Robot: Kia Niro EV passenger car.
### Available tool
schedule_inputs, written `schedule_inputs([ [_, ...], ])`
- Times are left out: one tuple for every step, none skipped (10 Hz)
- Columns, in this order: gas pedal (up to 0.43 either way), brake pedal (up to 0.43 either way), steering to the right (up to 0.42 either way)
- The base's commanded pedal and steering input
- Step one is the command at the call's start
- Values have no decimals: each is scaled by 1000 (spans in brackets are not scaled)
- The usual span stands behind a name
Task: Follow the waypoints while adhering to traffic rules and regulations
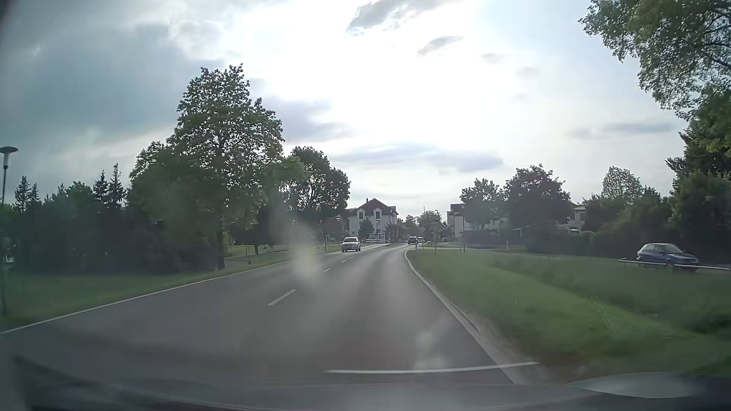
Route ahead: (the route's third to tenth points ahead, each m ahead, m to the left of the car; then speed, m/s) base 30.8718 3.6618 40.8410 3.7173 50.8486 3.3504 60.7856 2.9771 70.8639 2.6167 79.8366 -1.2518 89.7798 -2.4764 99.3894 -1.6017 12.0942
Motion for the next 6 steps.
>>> schedule_inputs([
  [189,0,1],
  [189,0,1],
  [189,0,1],
  [189,0,0],
  [189,0,-2],
  [189,0,-2],
])
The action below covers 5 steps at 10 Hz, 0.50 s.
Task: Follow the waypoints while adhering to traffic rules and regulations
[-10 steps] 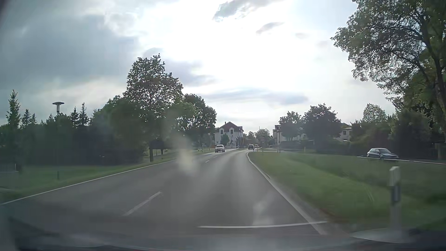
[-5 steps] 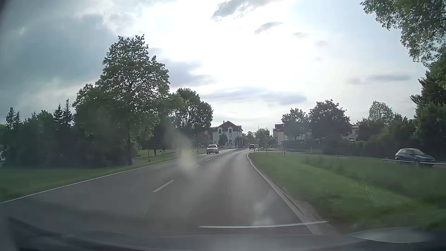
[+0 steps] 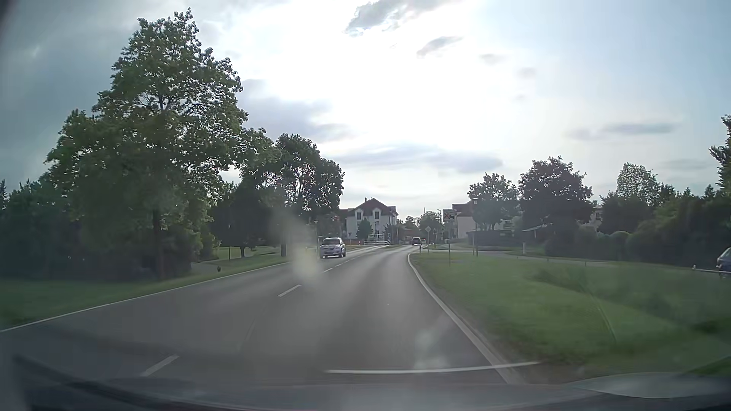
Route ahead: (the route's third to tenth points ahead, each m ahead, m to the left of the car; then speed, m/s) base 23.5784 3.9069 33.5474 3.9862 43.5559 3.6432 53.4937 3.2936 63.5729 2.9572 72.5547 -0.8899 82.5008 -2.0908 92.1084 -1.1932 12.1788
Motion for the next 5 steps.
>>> schedule_inputs([
  [189,0,-2],
  [189,0,-2],
  [177,0,-2],
  [177,0,-2],
  [177,0,-2],
])
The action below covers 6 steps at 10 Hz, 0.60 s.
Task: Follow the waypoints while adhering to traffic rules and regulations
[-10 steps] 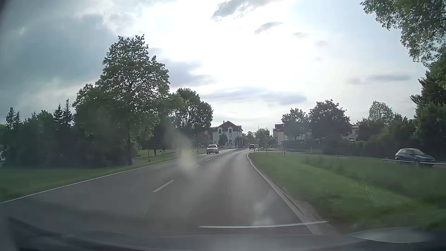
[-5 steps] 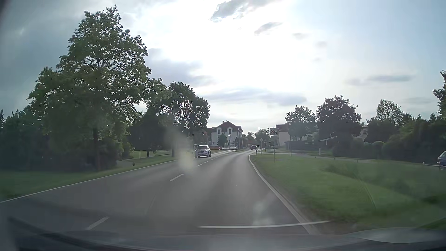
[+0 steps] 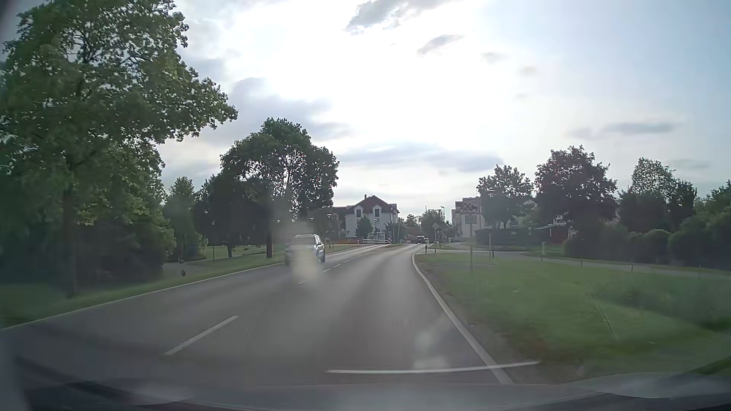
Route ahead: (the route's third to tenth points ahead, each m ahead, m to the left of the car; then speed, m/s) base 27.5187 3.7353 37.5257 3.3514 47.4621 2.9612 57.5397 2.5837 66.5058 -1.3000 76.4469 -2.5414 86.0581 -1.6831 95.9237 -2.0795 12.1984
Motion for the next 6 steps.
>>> schedule_inputs([
  [177,0,-2],
  [177,0,-2],
  [177,0,-2],
  [177,0,-1],
  [177,0,-1],
  [177,0,0],
])
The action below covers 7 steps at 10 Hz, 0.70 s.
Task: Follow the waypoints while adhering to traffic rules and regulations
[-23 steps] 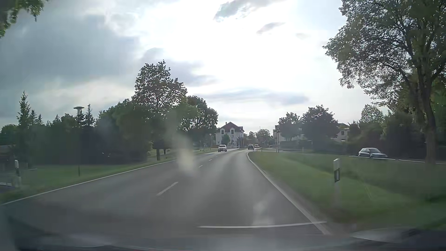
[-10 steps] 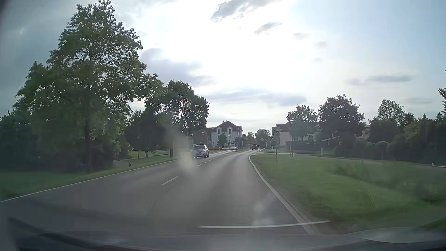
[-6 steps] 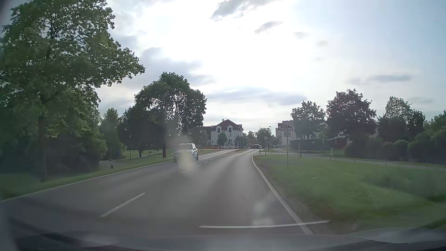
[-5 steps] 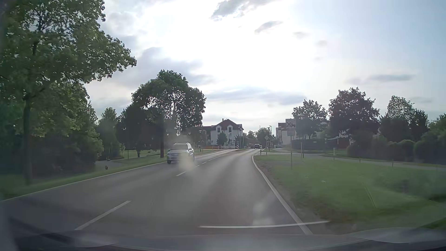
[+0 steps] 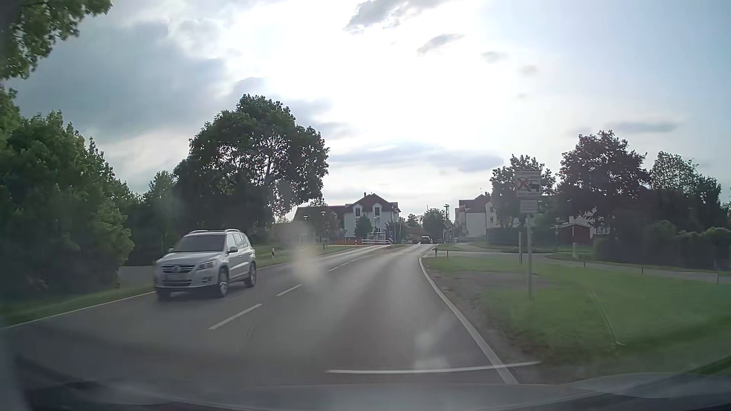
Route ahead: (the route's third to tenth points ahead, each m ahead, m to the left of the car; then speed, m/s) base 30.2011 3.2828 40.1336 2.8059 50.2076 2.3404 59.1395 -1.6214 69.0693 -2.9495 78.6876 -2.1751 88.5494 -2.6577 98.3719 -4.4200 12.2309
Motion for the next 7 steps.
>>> schedule_inputs([
  [177,0,1],
  [169,0,4],
  [169,0,6],
  [157,0,8],
  [157,0,8],
  [157,0,8],
  [157,0,8],
])
